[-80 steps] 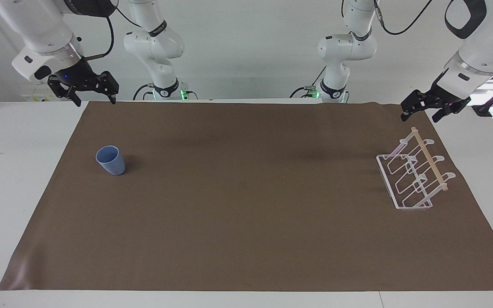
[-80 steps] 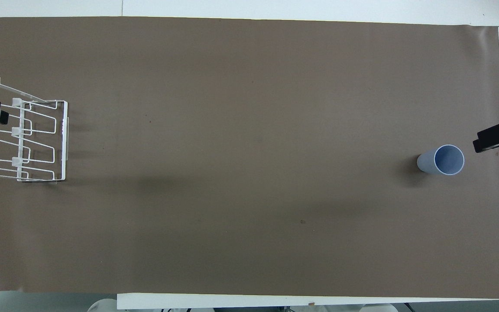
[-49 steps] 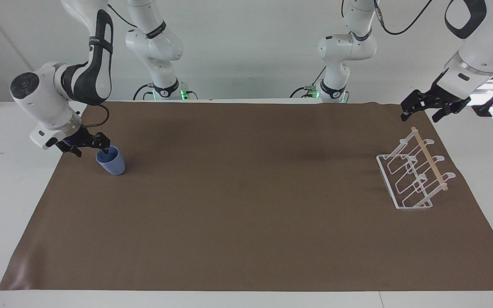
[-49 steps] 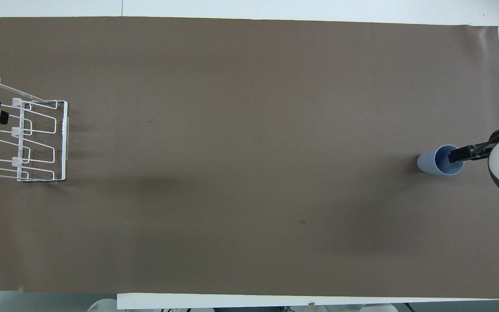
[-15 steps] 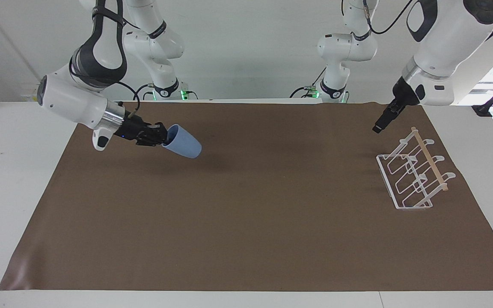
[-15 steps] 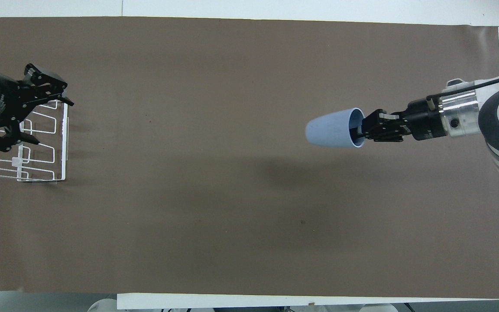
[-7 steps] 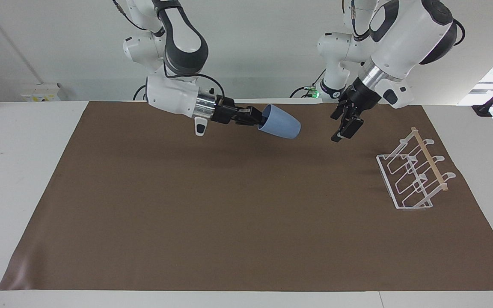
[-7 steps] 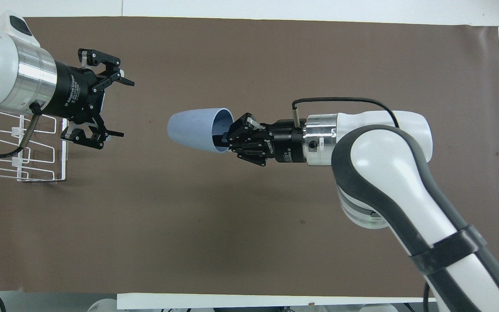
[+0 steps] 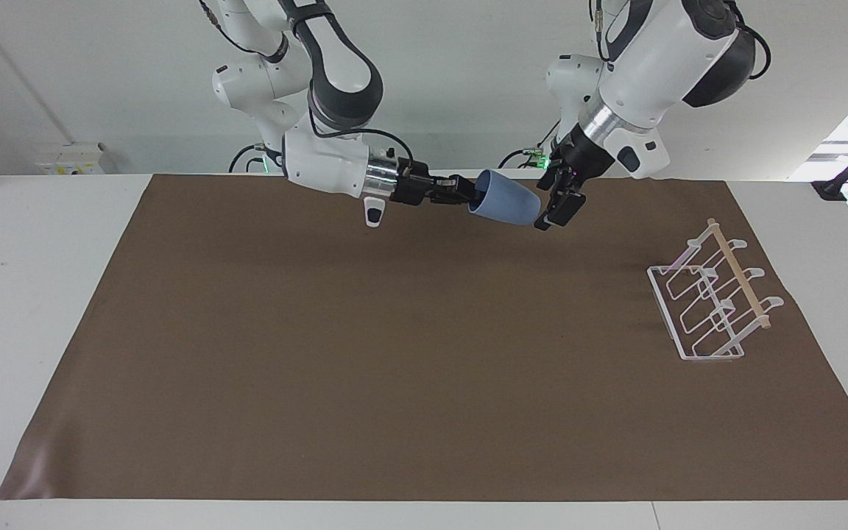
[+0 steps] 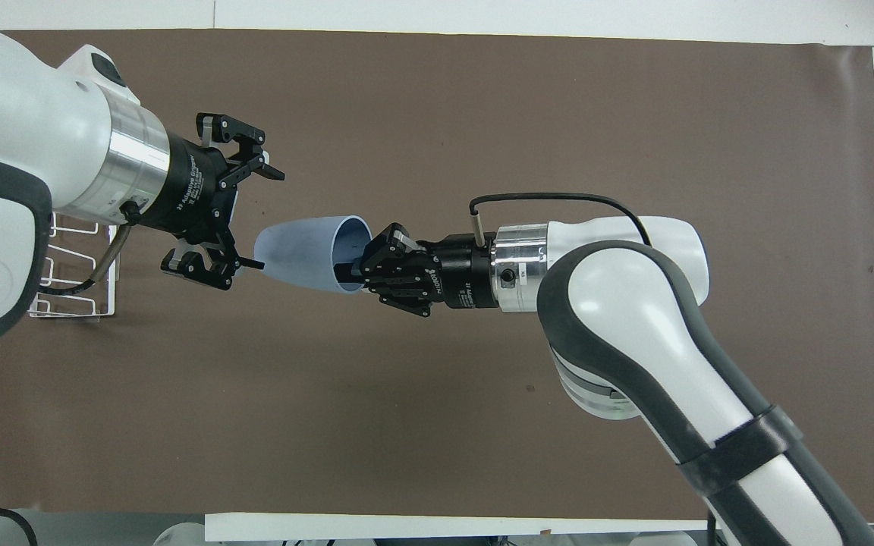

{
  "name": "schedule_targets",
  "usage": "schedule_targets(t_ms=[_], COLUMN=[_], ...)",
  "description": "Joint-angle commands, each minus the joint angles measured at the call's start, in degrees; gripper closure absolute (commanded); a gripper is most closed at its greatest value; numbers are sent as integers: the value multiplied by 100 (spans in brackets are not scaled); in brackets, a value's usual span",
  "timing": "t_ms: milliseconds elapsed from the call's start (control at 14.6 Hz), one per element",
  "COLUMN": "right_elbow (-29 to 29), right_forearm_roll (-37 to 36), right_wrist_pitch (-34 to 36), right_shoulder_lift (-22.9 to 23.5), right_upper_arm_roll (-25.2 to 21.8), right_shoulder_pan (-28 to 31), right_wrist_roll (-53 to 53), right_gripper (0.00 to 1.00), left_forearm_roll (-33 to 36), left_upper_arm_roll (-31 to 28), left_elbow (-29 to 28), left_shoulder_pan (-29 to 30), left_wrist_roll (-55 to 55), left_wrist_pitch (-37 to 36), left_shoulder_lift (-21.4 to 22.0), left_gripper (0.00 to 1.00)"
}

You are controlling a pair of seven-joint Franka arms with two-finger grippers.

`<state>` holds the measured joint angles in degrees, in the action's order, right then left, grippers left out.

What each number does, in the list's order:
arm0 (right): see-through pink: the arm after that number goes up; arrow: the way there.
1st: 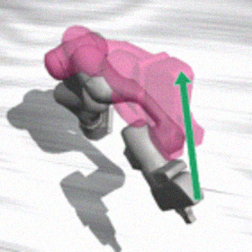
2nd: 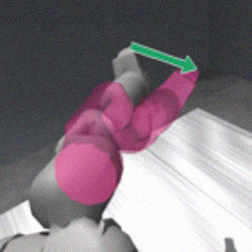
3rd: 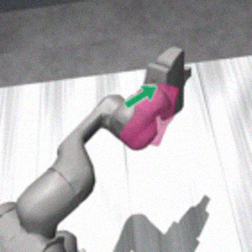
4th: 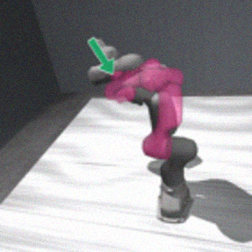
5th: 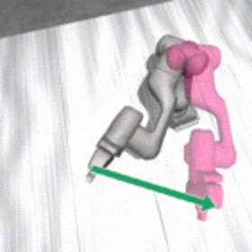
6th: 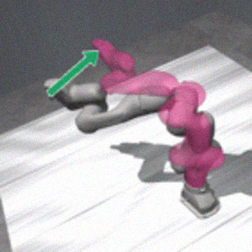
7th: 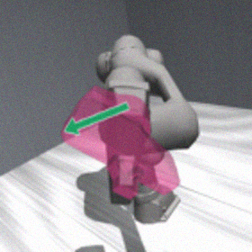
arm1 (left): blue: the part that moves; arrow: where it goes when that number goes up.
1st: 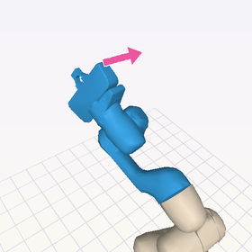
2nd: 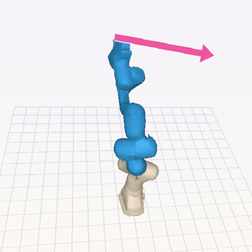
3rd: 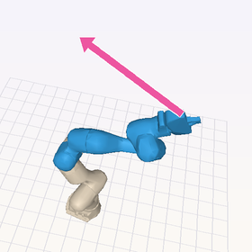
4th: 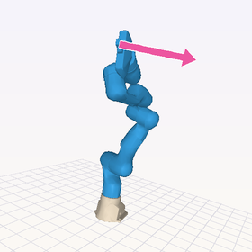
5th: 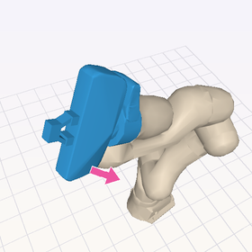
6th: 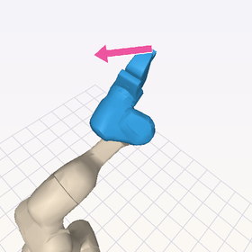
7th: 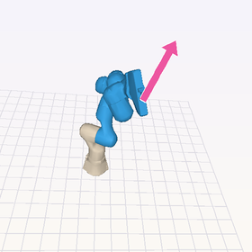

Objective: Hang cup on cup holder
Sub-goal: 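Grasp the cup's open end with the left gripper near the right gripper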

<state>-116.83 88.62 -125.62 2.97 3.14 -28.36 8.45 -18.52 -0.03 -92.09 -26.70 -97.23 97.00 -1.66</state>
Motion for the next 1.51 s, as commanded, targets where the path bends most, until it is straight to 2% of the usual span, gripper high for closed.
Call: schedule_targets(t_ms=[0, 343, 411, 480, 549, 617, 1029, 1097, 1166, 1234, 1440], right_elbow=[-15, -15, -15, -15, -6, -6, 12, 12, 3, 12, 12], right_forearm_roll=[111, 120, 111, 111, 111, 111, 103, 94, 94, 94, -11], right_wrist_pitch=[-15, -50, -50, -50, -50, -50, -260, -348, -567, -778, -797], right_shoulder_lift=[-51, -42, -42, -42, -42, -42, -33, -33, -33, -33, -94], right_upper_arm_roll=[-24, -24, -24, -24, -24, -24, -24, -24, -24, -24, -59], right_shoulder_pan=[-21, -21, -21, -21, -21, -21, -125, -204, -266, -345, -250], right_wrist_roll=[69, 69, 69, 69, 69, 77, 130, 182, 174, 200, 227], right_gripper=[100, 100, 100, 100, 100, 100, 100, 87, 18, 2, 0], left_forearm_roll=[-266, -275, -275, -275, -275, -258, -249, -223, -196, -179, 198], left_upper_arm_roll=[-58, -58, -58, -67, -67, -67, -76, -85, -102, -120, -120], left_elbow=[-212, -766, -776, -784, -802, -837, -785, -741, -697, -679, -574], left_shoulder_pan=[-134, -388, -380, -371, -371, -380, -310, -301, -283, -248, -143], left_wrist_roll=[-200, -192, -192, -200, -200, -157, -200, -200, -200, -192, -192], left_wrist_pitch=[-119, -85, 29, 178, 257, 319, 355, 355, 346, 337, 311], left_shoulder_lift=[166, 377, 377, 369, 369, 369, 351, 334, 307, 290, 263], left_gripper=[0, 0, 7, 40, 86, 100, 100, 100, 100, 100, 100])
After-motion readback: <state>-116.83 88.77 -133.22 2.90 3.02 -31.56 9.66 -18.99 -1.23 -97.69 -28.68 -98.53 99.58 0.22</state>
